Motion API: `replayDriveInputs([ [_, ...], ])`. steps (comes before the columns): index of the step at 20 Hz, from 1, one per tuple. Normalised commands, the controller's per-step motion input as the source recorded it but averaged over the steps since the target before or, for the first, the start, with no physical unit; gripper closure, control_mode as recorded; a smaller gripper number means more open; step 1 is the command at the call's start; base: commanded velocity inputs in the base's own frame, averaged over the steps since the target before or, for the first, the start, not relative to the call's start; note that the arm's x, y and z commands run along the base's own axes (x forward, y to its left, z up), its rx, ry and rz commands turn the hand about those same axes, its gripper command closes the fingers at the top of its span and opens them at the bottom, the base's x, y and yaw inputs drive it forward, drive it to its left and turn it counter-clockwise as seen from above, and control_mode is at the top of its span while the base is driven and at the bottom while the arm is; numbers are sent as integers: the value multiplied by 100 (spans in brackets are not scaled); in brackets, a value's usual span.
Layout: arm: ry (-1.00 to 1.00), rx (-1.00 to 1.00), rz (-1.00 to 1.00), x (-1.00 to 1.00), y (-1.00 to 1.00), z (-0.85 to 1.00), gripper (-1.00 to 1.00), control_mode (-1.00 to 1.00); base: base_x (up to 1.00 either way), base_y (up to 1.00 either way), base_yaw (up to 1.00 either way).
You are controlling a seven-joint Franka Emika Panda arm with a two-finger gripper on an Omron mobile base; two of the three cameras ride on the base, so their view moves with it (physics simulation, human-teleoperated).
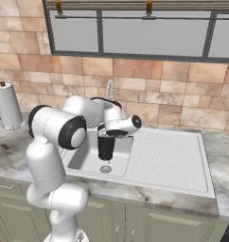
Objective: Turn on the sink faucet and place the jug under the water for a few seconds to fill it up.
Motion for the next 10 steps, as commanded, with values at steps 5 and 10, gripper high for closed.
replayDriveInputs([
  [5,0,-1,0,0,8,13,100,-100,0,0,0],
  [10,-2,0,0,0,0,20,100,-100,0,0,0],
])
